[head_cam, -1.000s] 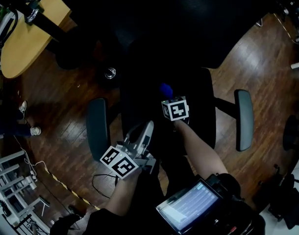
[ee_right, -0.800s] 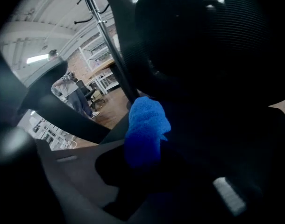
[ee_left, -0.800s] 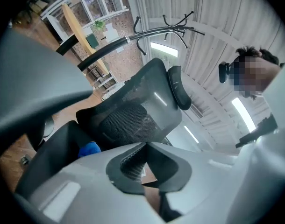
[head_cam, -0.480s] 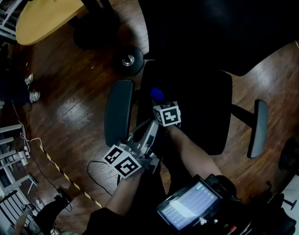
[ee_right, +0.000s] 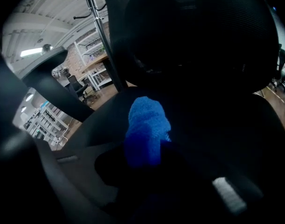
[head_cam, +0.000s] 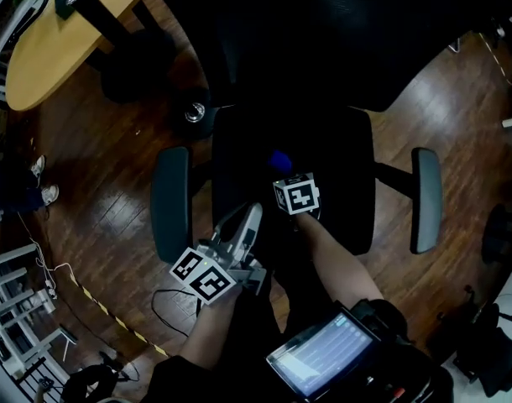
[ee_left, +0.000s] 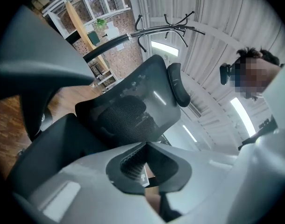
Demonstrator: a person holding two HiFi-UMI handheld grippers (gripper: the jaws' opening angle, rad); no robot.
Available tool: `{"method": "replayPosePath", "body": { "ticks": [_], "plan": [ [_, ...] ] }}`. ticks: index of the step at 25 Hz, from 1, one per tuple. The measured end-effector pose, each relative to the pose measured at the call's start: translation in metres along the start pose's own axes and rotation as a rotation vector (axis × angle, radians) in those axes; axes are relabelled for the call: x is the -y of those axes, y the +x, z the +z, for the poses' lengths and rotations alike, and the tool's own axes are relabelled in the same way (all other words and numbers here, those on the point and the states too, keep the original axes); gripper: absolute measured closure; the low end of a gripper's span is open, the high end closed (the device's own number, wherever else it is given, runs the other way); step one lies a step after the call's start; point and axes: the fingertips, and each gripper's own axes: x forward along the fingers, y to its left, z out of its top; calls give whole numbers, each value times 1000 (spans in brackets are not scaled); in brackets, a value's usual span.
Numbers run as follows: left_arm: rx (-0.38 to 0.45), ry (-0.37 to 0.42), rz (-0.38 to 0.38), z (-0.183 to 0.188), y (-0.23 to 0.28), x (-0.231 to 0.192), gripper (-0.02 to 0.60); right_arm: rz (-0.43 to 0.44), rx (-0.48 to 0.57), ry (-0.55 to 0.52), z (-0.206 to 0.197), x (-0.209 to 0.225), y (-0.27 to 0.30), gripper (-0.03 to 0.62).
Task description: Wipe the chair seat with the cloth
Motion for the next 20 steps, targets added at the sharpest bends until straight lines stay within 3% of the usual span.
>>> {"method": "replayPosePath", "body": {
  "ticks": [11, 15, 20],
  "plan": [
    [-158, 14, -113, -60, 69, 46, 588, -239, -16, 116, -60, 150, -106, 546],
    [-188, 17, -146, -73, 85, 59, 588, -263, 37, 125, -56, 171, -125, 546],
    [-190, 14, -147, -77, 84, 59, 588, -298, 33, 97, -55, 176, -131, 546]
  ]
}}
